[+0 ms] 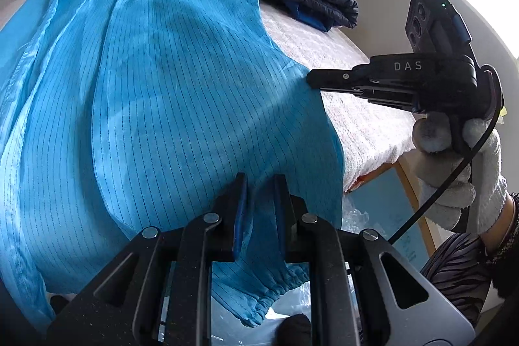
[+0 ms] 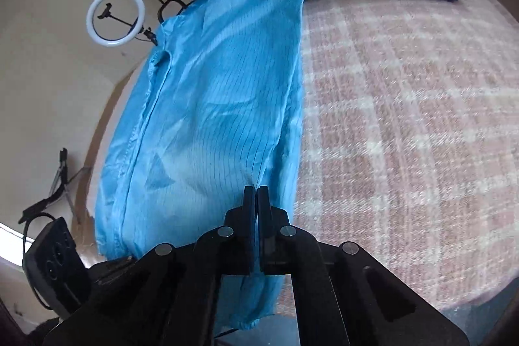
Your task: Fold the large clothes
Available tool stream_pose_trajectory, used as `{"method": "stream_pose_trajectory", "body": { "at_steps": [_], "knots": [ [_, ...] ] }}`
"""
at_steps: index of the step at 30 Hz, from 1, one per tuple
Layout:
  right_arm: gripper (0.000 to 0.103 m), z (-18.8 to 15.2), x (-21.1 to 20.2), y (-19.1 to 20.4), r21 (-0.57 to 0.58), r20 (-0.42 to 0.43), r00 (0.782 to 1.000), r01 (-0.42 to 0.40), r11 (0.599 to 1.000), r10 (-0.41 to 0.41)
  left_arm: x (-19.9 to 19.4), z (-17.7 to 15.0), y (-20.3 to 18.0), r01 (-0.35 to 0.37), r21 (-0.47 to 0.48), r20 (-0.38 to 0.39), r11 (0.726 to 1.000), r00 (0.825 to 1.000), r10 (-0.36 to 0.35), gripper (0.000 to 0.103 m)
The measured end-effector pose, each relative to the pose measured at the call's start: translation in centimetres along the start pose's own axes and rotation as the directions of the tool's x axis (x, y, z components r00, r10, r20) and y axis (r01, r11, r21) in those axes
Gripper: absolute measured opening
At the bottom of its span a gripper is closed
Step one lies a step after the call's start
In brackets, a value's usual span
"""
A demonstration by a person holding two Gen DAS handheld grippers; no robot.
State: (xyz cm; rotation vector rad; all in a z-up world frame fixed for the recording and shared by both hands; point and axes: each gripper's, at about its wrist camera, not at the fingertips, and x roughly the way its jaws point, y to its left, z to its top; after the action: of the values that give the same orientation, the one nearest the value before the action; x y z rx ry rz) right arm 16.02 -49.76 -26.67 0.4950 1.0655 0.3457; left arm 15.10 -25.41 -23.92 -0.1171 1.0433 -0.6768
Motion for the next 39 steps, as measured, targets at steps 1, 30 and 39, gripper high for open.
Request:
{"method": "stream_pose_trajectory", "body": {
  "at_steps": [1,30,39],
  "knots": [
    [0.000,0.2,-0.1,-0.4,0.009,0.000,1.000,0.000,1.000,0.000,0.3,0.1,-0.3,-0.002,0.006,0.000,1.000,1.000,0.002,0.014],
    [0.029,-1.2,-13.7,-4.1,0.008,0.385,0.922,-0.047,0.999,0.041,5.1,-3.5,-11.9,-0.304,0.434,0.071,0.848,0.950,0.304,0.061],
    [0.029,-0.9,-13.9,-4.9,0.042,0.388,0.918,-0.105,0.994,0.081,5.9,-2.9,-11.2,-0.376,0.465,0.143,0.802,0.926,0.350,0.032]
  ]
}}
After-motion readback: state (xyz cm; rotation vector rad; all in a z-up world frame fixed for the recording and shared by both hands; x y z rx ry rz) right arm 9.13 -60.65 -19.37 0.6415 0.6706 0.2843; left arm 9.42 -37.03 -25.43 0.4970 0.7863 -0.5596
